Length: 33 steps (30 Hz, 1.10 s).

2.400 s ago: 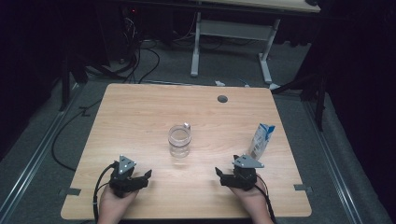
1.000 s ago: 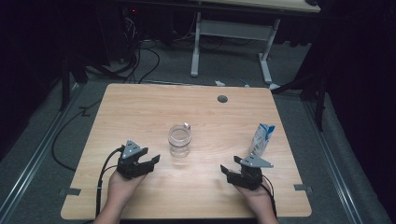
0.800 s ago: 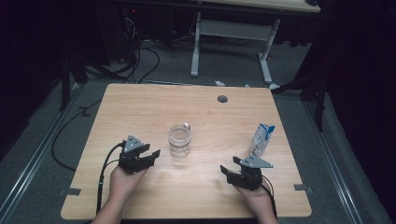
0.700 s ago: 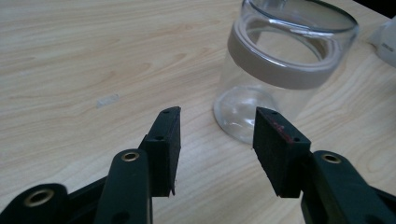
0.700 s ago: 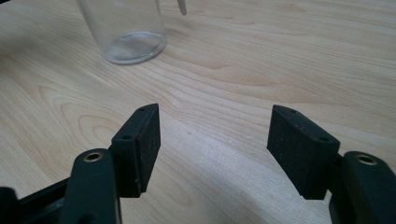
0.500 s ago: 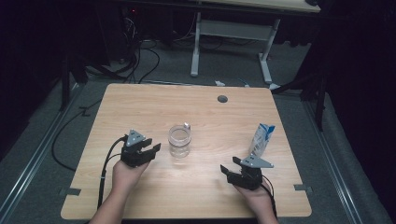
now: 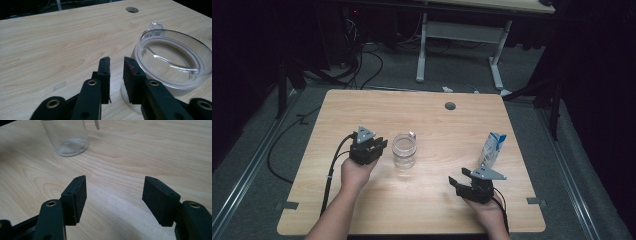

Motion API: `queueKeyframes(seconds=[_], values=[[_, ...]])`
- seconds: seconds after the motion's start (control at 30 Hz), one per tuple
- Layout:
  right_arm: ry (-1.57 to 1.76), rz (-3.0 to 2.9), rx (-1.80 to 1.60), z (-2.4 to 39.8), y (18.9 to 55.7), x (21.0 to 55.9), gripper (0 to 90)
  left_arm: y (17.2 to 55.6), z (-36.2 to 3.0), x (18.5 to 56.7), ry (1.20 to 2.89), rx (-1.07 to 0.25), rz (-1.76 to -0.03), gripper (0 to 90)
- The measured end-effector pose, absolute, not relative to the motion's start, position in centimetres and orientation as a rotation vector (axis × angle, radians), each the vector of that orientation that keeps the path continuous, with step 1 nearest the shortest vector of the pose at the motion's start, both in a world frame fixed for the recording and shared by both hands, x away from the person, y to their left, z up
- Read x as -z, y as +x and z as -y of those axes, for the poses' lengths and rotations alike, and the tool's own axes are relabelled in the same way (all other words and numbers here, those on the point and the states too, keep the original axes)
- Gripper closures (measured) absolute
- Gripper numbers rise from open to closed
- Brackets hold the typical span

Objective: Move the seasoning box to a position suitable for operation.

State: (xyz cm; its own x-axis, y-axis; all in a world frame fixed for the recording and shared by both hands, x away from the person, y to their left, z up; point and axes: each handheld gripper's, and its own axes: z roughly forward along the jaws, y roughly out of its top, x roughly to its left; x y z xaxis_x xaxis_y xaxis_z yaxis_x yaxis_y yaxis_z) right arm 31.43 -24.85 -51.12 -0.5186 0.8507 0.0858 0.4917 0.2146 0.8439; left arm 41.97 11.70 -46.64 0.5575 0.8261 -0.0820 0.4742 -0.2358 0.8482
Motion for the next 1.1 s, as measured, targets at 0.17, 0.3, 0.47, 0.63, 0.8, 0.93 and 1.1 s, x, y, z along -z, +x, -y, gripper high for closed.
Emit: queueKeyframes(seconds=[0.17, 0.3, 0.47, 0.63, 0.8, 0.93, 1.1], values=[[1.246, -2.099, -1.227, 24.8, 31.4, 51.1, 36.4, 42.2, -11.2, 46.9, 1.89, -0.509, -1.044, 88.5], [1.245, -2.102, -1.227, 24.7, 31.4, 51.1, 36.5, 42.5, -10.9, 47.2, 1.881, -0.494, -1.048, 90.0], [1.245, -2.105, -1.224, 24.6, 31.3, 51.2, 36.5, 42.5, -10.5, 47.6, 1.89, -0.498, -1.018, 90.0], [1.248, -2.105, -1.223, 24.6, 31.4, 51.3, 36.6, 42.5, -10.2, 47.9, 1.904, -0.502, -1.007, 90.0], [1.238, -2.112, -1.216, 24.6, 31.4, 51.3, 36.6, 42.5, -9.9, 48.1, 1.905, -0.504, -0.977, 90.0], [1.236, -2.113, -1.215, 24.6, 31.4, 51.3, 36.6, 42.4, -10.1, 48.1, 1.897, -0.49, -0.982, 90.0], [1.236, -2.116, -1.211, 24.5, 31.4, 51.4, 36.6, 41.8, -10.1, 48.2, 1.899, -0.488, -0.966, 90.0]])
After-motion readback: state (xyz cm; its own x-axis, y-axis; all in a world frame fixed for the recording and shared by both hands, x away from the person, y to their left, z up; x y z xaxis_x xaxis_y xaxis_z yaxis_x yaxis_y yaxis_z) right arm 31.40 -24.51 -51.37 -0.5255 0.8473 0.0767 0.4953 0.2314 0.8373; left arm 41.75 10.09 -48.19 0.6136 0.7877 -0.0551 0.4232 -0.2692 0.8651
